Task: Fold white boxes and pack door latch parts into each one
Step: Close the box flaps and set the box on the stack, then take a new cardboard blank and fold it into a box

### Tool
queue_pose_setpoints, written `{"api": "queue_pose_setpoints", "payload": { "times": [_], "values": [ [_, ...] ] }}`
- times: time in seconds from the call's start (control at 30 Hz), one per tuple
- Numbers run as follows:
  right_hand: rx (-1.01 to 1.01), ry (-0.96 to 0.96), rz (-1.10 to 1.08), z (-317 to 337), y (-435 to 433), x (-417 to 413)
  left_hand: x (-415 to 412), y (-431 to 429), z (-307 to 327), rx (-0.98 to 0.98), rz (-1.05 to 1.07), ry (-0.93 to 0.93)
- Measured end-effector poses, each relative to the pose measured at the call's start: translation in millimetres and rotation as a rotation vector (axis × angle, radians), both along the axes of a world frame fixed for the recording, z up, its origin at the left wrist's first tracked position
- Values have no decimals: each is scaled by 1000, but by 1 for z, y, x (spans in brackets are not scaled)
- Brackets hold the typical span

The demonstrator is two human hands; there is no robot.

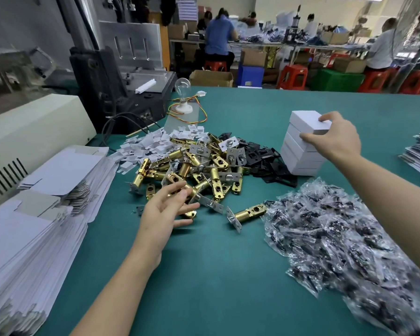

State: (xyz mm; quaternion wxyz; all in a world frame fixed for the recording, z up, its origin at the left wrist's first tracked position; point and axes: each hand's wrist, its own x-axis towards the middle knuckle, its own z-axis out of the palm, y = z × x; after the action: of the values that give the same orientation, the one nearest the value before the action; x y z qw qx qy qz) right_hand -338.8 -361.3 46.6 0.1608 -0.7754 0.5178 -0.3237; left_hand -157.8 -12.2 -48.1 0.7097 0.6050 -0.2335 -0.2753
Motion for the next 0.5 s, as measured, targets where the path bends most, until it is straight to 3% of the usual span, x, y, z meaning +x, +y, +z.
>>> {"api": "queue_pose_setpoints", "payload": {
  "times": [0.43,0.5],
  "values": [
    [-29,54,-76,-5,14,4,-6,-4,-2,67,-60,-54],
    [-109,82,-103,1,22,7,-5,-4,-2,73,-61,-69]
  ]
}}
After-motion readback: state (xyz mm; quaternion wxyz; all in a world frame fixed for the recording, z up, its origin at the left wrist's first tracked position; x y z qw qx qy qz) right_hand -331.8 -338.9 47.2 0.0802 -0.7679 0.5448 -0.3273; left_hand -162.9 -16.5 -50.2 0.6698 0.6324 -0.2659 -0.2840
